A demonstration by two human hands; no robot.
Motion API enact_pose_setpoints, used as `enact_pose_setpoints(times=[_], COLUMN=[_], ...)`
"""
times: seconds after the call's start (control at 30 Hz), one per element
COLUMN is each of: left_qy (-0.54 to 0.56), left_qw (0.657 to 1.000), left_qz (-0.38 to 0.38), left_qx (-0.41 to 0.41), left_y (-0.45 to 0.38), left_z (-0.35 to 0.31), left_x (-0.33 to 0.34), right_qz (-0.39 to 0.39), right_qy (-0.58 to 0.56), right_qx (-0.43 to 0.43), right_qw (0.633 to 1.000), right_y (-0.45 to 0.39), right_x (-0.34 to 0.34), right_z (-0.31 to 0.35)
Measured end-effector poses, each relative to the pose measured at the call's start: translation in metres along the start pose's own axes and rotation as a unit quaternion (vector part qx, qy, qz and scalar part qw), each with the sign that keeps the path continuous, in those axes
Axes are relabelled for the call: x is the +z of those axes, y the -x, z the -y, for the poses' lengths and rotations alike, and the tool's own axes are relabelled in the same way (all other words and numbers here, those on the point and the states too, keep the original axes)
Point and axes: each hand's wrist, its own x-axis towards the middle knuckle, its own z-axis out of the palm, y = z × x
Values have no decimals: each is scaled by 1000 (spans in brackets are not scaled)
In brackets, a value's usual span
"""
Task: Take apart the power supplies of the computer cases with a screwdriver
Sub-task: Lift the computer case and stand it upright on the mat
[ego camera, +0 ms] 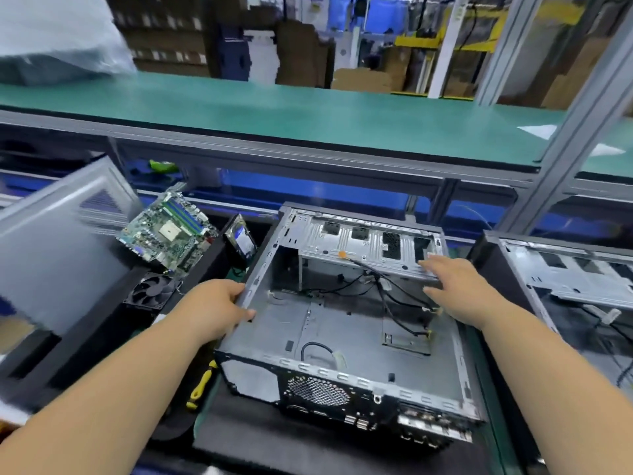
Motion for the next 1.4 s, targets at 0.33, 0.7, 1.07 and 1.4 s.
enact_pose_setpoints(times=[0.33, 0.7, 1.07, 1.4], left_qy=[32, -11, 43, 63], left_qw=[999, 990, 979, 979], left_qz=[5, 38, -36, -117], left_qx=[26, 133, 195, 154], left_y=[-49, -116, -167, -128], left_z=[2, 7, 16, 42], left_x=[-18, -30, -43, -42], right_qz=[-16, -38, -77, -83], right_qy=[-18, -30, -19, -5], right_qx=[53, 162, 268, 229], right_qw=[998, 986, 960, 970], right_y=[-2, 13, 36, 44], right_x=[16, 27, 38, 26], right_z=[2, 30, 94, 87])
